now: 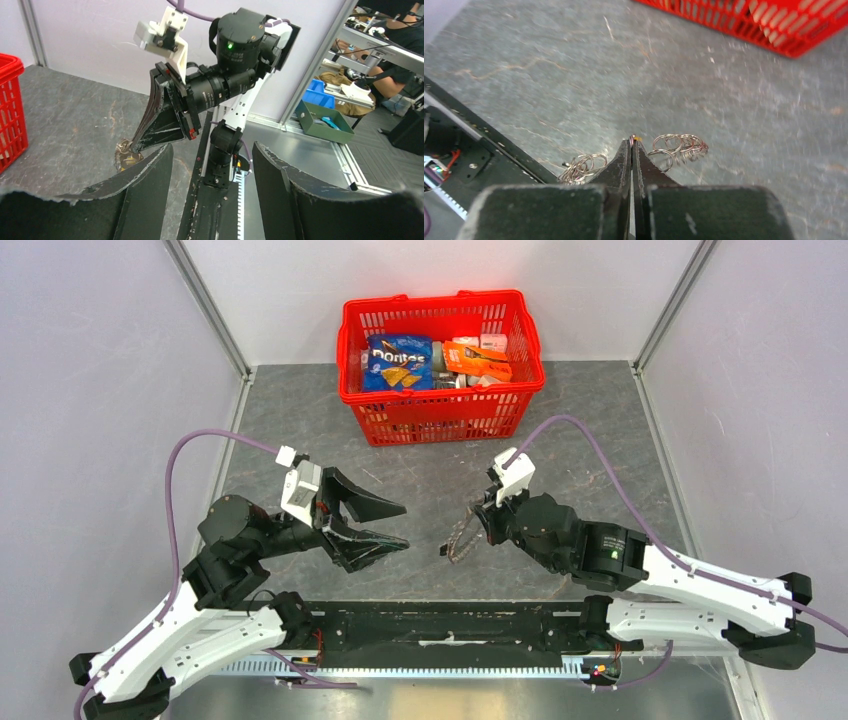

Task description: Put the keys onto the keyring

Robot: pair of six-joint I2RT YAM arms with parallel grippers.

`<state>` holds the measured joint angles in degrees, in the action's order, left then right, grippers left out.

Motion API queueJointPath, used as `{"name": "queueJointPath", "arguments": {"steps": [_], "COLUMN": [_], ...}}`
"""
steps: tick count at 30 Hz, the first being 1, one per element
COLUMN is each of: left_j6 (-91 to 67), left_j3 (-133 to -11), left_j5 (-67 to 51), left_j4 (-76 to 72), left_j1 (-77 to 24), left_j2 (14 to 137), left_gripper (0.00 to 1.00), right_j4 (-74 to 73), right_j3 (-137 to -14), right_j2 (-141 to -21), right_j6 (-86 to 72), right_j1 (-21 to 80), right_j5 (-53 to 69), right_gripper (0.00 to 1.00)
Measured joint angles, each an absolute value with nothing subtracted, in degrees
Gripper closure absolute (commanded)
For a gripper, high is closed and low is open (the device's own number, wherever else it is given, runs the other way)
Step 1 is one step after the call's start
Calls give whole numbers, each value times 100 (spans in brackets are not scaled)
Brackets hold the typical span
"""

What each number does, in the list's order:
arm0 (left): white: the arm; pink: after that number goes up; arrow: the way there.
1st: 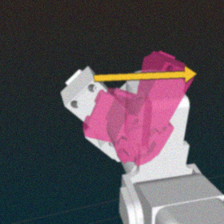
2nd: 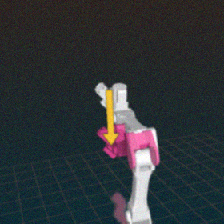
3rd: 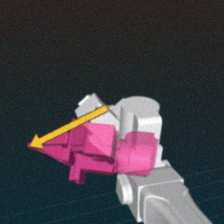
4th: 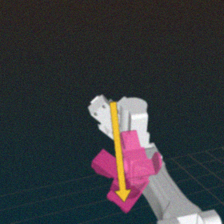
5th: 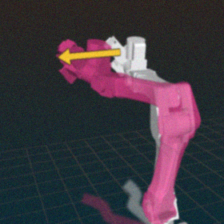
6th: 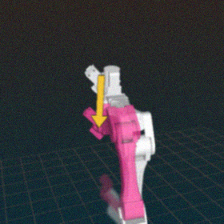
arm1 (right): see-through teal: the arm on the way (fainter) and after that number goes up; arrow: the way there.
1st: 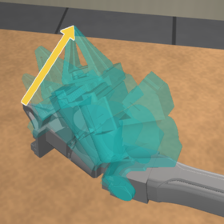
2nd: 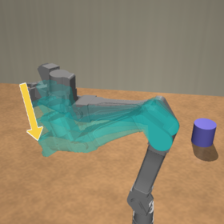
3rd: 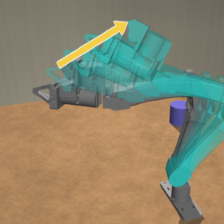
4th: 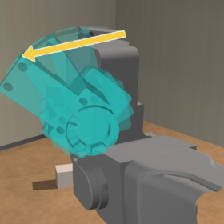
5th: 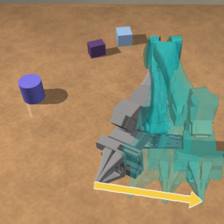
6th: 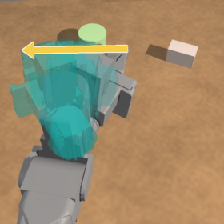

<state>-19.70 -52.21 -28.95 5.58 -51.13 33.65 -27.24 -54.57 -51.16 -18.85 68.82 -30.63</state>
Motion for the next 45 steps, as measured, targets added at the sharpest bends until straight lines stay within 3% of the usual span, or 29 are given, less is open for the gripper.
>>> {"name": "queueJointPath", "arguments": {"steps": [10,26,43,45], "left_j6": [-1852,-1782,-1745,-1712], "left_j3": [-5221,-5221,-5137,-5129], "left_j5": [-2705,-2633,-2530,-2475], "left_j4": [766,784,950,1031], "left_j1": [-5113,-5113,-5113,-5113], "left_j2": [3387,3472,3262,3197], "left_gripper": [34,34,34,34], "right_j4": [-3260,-2899,-1894,-1761], "right_j3": [-4456,-4418,-5848,-5924], "right_j2": [-4993,-6281,-8705,-8967], "right_j6": [-2803,-3157,-3151,-3151], "right_j1": [5907,5417,4803,4803], "right_j5": [-2265,-1284,-886,-886], "right_gripper": [100,100,100,96]}}
